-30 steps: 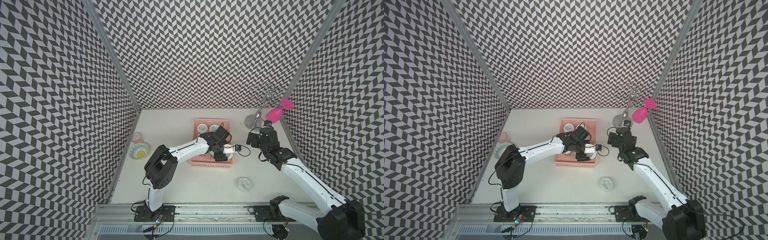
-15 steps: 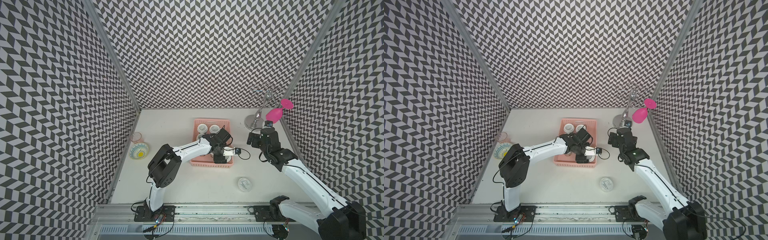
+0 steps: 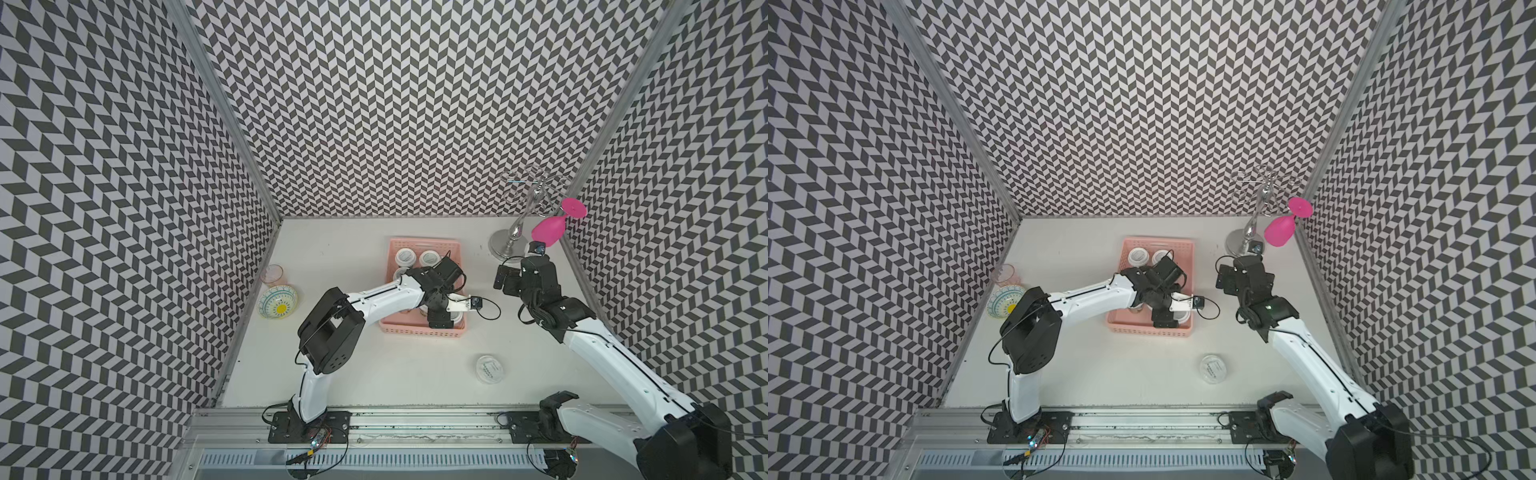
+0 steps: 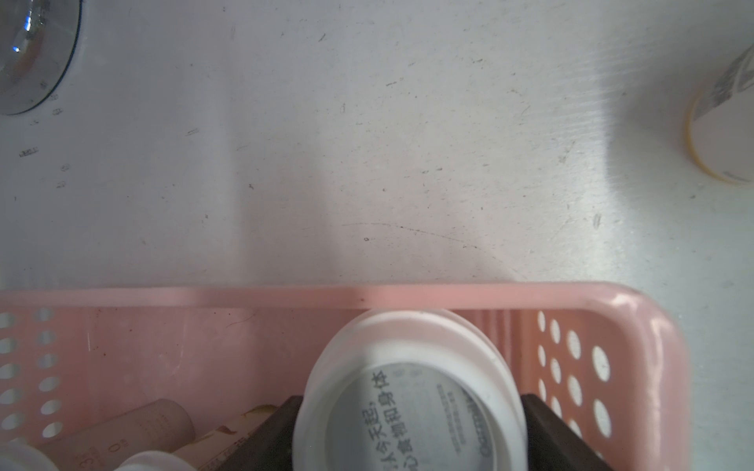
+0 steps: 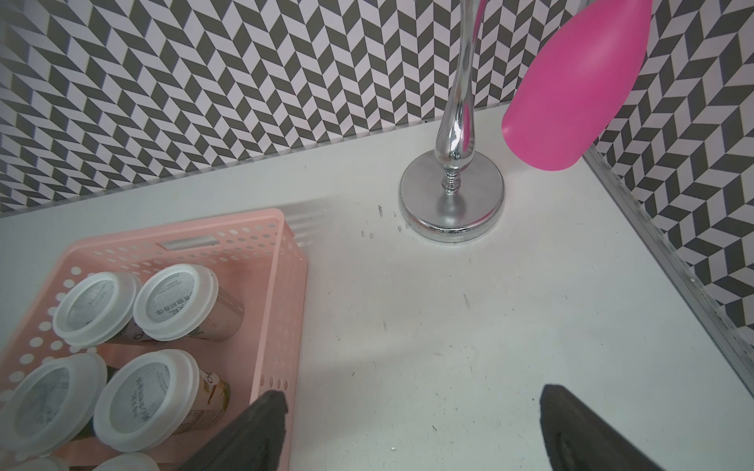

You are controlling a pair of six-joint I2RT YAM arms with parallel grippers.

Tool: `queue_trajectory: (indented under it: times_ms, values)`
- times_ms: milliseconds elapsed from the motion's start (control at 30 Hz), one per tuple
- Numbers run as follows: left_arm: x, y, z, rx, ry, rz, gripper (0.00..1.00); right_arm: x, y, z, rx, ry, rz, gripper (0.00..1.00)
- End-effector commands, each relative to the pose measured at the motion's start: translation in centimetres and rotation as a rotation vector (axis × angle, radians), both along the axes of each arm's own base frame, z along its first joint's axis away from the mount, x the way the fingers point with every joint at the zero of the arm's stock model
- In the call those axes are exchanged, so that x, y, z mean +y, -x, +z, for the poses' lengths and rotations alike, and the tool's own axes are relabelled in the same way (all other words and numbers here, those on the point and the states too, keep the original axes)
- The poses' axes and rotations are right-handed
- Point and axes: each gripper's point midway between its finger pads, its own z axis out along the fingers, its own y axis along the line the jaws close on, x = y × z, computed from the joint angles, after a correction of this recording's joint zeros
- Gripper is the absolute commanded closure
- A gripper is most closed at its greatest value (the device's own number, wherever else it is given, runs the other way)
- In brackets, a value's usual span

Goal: Put the yogurt in the basket
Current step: Place the yogurt in the basket.

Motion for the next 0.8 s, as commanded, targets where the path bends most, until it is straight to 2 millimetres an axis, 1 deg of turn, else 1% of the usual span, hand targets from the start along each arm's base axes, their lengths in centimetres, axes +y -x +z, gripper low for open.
queue_trajectory:
  times_ms: [0,100,233,400,567,767]
  values:
    - [-0.6,0.4,0.6,0.003,0.017,-0.018,0.13,0.1,-0.6,0.5,-0.039,-0.025,-0.006,0.0]
    - [-0.6,0.4,1.3,-0.012,0.036,-0.022,0.11,0.1,-0.6,0.5,-0.038,-0.025,-0.006,0.0]
    - [-0.8,0.0,3.0,-0.046,0.074,-0.022,0.09,0.1,-0.6,0.4,-0.036,-0.026,-0.004,0.01]
    - [-1.0,-0.7,5.6,-0.083,0.132,-0.011,0.08,0.1,-0.6,0.4,-0.035,-0.026,-0.002,0.0]
    - [-0.9,-0.7,7.5,-0.092,0.178,-0.007,0.07,0.1,-0.6,0.5,-0.037,-0.028,-0.005,0.01]
    - [-0.5,-0.9,10.8,-0.095,0.269,0.035,0.06,0.1,-0.4,0.5,-0.031,-0.031,-0.003,0.0]
